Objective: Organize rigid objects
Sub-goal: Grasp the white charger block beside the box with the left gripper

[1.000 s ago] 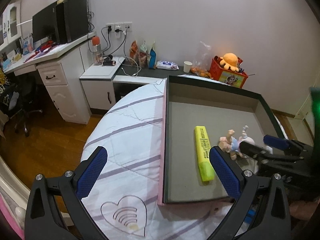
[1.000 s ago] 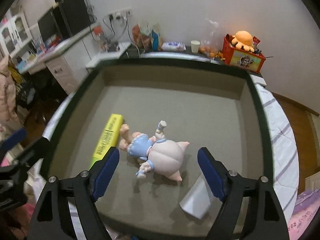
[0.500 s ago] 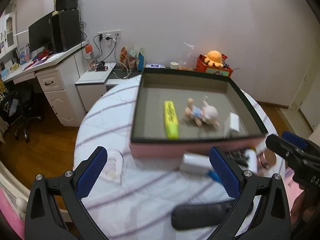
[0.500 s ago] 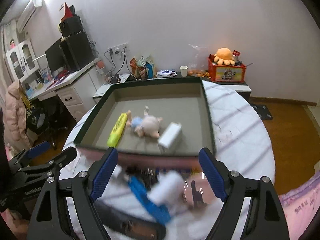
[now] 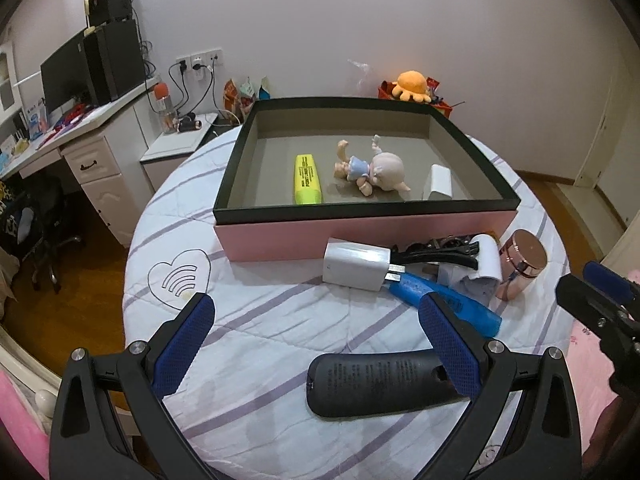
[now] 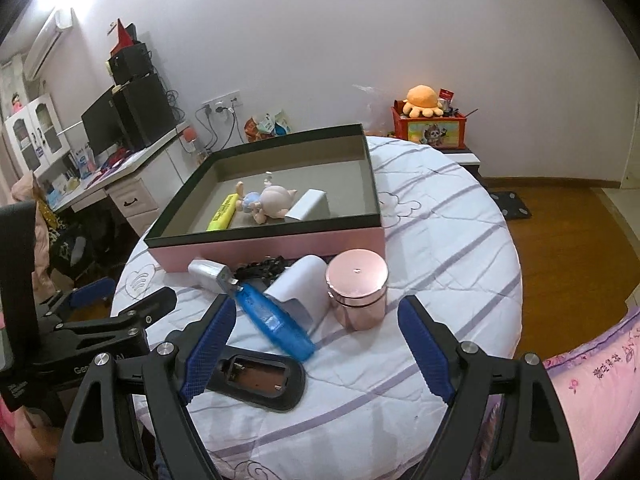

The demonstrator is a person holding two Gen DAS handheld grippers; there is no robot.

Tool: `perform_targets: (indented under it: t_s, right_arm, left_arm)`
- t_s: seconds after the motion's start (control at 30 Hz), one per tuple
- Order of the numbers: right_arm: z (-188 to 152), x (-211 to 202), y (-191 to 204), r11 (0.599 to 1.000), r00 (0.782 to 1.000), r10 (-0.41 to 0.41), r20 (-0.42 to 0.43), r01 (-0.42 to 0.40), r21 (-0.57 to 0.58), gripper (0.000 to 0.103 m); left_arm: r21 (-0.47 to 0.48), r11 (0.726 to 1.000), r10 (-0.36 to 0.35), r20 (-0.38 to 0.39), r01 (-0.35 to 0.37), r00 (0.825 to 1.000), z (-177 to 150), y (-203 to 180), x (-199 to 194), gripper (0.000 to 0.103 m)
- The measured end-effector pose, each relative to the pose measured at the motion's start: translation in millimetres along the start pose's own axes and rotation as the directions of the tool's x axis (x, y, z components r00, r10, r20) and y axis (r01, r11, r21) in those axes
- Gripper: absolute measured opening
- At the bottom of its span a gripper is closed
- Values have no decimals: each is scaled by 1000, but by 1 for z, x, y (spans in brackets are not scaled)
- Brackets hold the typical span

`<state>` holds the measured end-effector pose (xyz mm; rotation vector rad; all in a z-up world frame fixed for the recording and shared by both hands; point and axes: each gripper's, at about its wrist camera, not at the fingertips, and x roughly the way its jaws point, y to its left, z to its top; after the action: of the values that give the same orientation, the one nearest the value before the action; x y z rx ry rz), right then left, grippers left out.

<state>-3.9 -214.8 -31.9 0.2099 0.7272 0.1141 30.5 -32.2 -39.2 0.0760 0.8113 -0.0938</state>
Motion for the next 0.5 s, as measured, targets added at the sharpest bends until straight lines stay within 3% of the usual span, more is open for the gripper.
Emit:
perform_targets:
  t_s: [0.2,0.5]
  right_arm:
    - [-7,11,-4,1000,1000,4,-26,-4,9,84]
    - [-9,29,-11,1000,998,4,-56,-2,21,84]
  left_arm:
    - [2,1000,-8,-54,8,999,1,-3,33,103]
    - [31,999,-15,-73,17,997,12,-14,68,103]
